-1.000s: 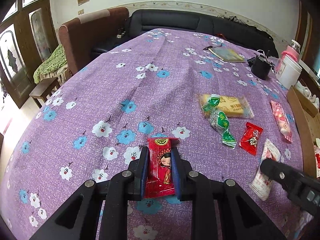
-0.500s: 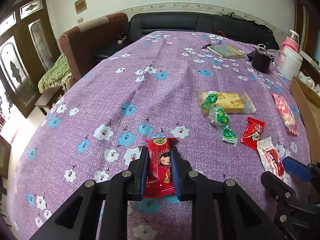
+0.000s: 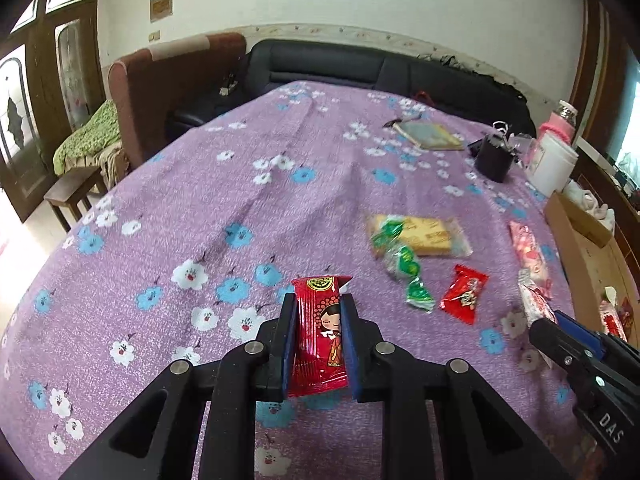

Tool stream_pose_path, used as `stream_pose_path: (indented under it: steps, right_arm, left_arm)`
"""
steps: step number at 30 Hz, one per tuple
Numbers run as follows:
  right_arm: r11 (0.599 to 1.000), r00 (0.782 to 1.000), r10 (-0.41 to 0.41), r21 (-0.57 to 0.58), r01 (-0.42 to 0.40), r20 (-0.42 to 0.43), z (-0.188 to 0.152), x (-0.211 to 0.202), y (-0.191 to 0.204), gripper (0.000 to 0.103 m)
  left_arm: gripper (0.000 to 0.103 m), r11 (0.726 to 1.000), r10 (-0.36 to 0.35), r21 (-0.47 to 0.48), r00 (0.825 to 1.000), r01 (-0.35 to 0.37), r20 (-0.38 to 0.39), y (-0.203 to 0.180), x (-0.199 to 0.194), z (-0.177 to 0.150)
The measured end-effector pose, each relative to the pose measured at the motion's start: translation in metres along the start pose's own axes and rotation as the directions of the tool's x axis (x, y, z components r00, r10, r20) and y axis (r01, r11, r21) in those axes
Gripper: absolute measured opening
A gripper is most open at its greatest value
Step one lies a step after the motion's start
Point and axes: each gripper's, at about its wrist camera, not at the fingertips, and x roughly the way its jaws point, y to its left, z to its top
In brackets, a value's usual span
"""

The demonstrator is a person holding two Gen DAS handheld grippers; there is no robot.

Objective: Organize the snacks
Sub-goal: 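Grasp the red cartoon-face packet with the left tool while the right tool grasps the white-red packet, then lift both held packets and carry them toward the cardboard tray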

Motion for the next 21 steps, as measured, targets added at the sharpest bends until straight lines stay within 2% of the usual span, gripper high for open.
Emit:
stream_pose_path:
  steps: [10, 21]
  right_arm:
    - [1.0, 1.0, 0.005, 0.009, -0.005, 0.03, 0.003, -0.007, -0.002, 0.024]
    - [1.0, 0.999, 0.003, 0.003, -0.003, 0.038, 0.004, -0.009, -0.001, 0.024]
  left_arm:
    - [0.021, 0.997, 0.039, 0.066, 0.997, -0.044, 0.071, -0.015, -0.012, -0.002]
    - [0.021, 0.995, 0.048, 0.078, 0.995, -0.055, 0.088, -0.018, -0.014, -0.004]
